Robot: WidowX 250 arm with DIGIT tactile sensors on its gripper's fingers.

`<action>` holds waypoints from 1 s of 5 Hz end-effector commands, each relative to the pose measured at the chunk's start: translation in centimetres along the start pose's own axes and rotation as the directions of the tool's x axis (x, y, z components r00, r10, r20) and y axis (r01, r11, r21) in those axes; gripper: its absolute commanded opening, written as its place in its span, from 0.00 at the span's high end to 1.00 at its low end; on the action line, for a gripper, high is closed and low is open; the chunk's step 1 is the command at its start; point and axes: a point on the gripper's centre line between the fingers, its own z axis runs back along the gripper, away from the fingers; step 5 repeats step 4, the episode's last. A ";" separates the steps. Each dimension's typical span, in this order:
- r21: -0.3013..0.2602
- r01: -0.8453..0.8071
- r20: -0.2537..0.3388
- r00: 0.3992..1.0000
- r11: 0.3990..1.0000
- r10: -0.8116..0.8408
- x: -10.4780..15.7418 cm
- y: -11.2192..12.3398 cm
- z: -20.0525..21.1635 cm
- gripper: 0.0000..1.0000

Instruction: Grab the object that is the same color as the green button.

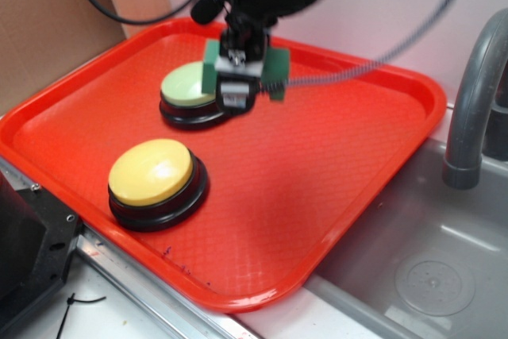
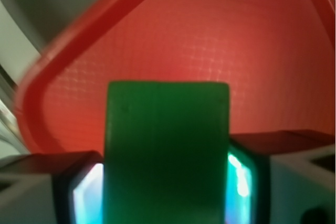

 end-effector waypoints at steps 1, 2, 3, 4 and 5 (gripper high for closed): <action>-0.078 -0.464 0.140 0.872 0.883 0.470 -2.8 -0.3 6.7 1.00; -0.087 -0.669 0.167 0.721 0.739 0.672 -3.5 -0.7 8.2 1.00; -0.061 -0.736 0.164 0.659 0.674 0.734 -3.4 -0.6 8.4 1.00; -0.050 -0.744 0.147 0.655 0.667 0.741 -3.6 -0.2 7.9 1.00; -0.050 -0.744 0.147 0.655 0.667 0.741 -3.6 -0.2 7.9 1.00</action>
